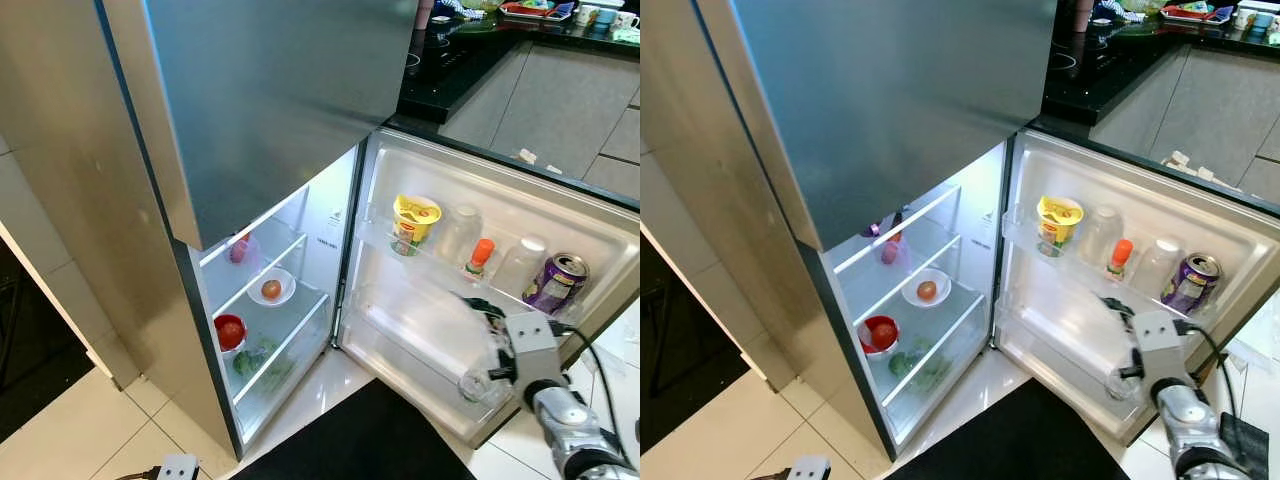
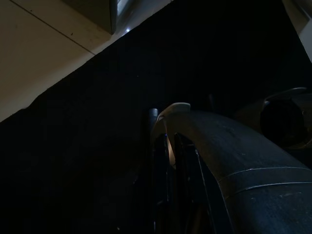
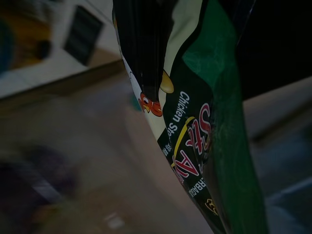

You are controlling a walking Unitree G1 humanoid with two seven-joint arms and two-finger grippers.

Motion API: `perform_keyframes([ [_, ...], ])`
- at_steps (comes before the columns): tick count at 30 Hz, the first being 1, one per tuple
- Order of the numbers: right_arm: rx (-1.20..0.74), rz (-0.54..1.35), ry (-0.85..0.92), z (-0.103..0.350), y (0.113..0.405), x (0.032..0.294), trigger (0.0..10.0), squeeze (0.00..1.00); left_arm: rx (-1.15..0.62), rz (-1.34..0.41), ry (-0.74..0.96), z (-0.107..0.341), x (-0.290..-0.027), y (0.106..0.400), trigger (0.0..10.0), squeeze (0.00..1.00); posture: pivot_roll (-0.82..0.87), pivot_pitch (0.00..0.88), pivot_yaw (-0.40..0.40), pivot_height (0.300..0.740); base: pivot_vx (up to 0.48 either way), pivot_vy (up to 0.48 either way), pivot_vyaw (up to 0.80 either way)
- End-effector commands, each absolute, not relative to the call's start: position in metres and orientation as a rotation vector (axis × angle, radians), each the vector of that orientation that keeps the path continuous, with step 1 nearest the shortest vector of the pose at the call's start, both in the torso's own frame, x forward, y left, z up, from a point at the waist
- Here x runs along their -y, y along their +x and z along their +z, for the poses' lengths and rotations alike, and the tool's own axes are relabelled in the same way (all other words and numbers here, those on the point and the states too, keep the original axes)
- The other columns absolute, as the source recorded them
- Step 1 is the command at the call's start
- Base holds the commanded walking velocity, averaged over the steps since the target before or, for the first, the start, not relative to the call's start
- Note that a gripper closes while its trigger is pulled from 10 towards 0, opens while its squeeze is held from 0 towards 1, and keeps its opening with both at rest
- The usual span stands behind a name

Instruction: Restocking fridge

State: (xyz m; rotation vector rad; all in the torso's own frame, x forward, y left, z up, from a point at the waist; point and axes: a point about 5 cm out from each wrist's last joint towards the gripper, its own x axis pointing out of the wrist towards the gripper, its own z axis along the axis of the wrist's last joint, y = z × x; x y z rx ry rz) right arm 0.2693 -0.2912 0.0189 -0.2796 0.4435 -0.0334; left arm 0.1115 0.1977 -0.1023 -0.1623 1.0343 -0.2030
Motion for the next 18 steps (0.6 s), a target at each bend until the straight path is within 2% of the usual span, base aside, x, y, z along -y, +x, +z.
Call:
perform_keyframes([
  [1,-0.420,0.045,-0.223,0.015,0.270,0.277,10.0,0.00,-1.091,-0.215,-0.145,-0.108,-0.193,0.097,10.0,0.00,0.05,0.000,-0.035,0.740,0.000,0.000,0.00],
  [8,-0.482,0.293,-0.104,-0.012,0.258,0.225,10.0,0.00,-1.076,-0.215,-0.089,-0.107,-0.194,0.100,10.0,0.00,0.05,0.000,-0.034,0.740,0.000,0.000,0.00],
  [13,-0.588,0.299,-0.144,-0.029,0.244,0.216,10.0,0.00,-1.073,-0.217,-0.083,-0.107,-0.193,0.101,10.0,0.00,0.05,0.000,-0.040,0.740,0.000,0.000,0.00],
  [15,-0.716,0.225,-0.179,-0.045,0.226,0.224,10.0,0.00,-1.071,-0.221,-0.078,-0.107,-0.191,0.101,10.0,0.00,0.05,0.000,-0.043,0.740,0.000,0.000,0.00],
  [18,-0.793,0.191,-0.197,-0.055,0.212,0.230,10.0,0.00,-1.077,-0.217,-0.035,-0.108,-0.191,0.100,10.0,0.00,0.05,0.000,-0.043,0.740,0.000,0.000,0.00],
])
